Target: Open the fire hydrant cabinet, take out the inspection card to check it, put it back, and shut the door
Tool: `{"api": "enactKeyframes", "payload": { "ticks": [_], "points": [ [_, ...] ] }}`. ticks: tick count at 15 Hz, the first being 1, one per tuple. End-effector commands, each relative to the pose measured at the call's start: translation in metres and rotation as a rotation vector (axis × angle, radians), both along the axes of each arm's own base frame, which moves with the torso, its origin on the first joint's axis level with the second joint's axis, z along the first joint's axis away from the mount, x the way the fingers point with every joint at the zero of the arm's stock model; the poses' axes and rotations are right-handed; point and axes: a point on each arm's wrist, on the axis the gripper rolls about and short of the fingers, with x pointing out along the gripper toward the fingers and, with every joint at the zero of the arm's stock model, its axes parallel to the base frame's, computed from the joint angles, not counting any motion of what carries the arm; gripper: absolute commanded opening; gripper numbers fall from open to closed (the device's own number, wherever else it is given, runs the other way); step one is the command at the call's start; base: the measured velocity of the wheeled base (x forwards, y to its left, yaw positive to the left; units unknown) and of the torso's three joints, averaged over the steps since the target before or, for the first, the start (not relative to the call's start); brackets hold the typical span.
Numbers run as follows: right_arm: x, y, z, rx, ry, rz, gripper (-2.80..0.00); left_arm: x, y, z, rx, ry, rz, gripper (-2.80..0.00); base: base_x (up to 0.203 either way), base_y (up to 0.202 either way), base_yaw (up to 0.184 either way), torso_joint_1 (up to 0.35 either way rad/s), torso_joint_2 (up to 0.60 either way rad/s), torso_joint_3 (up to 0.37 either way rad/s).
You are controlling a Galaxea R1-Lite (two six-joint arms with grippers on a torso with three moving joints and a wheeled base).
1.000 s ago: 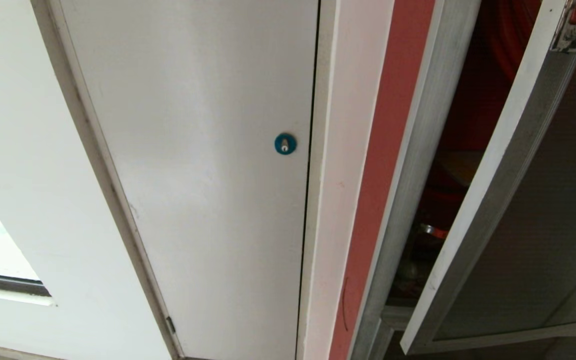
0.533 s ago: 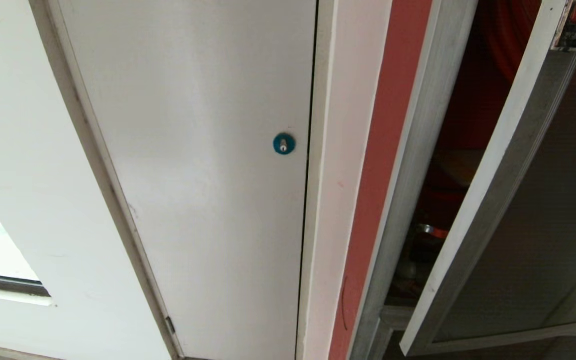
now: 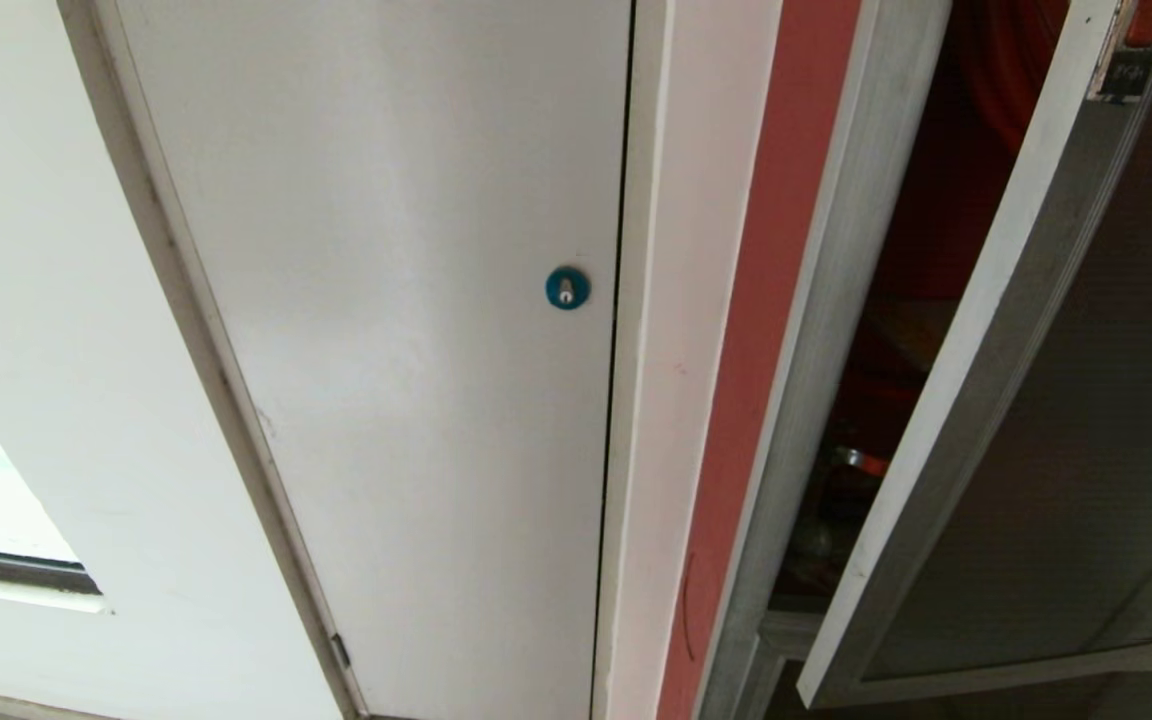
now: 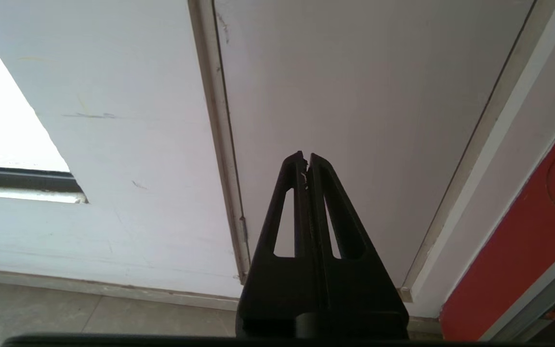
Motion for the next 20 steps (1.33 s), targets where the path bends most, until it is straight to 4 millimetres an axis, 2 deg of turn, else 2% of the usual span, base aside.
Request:
{"api": "enactKeyframes", "payload": {
  "ticks": [1,7,8,11,14,17,20],
  "points": [
    [-0.011,-0.009,0.000,0.008,-0.016,0.005,0.00,0.000,0.000,0.000,0.000,0.002,0.001,-2.80,0.000,0.000,0.000,0.000,0.00,0.000],
    [-0.029,-0.026,-0.021,-0.018,0.011,-0.005,0.00,0.000,0.000,0.000,0.000,0.001,0.001,-2.80,0.000,0.000,0.000,0.000,0.00,0.000],
    [-0.029,-0.027,-0.021,-0.016,0.008,-0.017,-2.80,0.000,0.000,0.000,0.000,0.001,0.001,-2.80,0.000,0.000,0.000,0.000,0.00,0.000],
    [-0.034,-0.034,-0.023,-0.010,-0.002,-0.059,-2.80,0.000,0.000,0.000,0.000,-0.001,0.001,-2.80,0.000,0.000,0.000,0.000,0.00,0.000],
    [-0.043,-0.046,-0.035,-0.009,0.000,-0.149,-2.80,0.000,0.000,0.000,0.000,0.001,0.001,-2.80,0.000,0.000,0.000,0.000,0.00,0.000],
    [-0.068,-0.065,-0.039,0.010,-0.029,-0.314,-2.80,0.000,0.000,0.000,0.000,0.001,0.001,-2.80,0.000,0.000,0.000,0.000,0.00,0.000],
    [-0.103,-0.076,-0.048,0.028,-0.068,-0.468,-2.80,0.000,0.000,0.000,0.000,0.000,0.001,-2.80,0.000,0.000,0.000,0.000,0.00,0.000]
  ]
}}
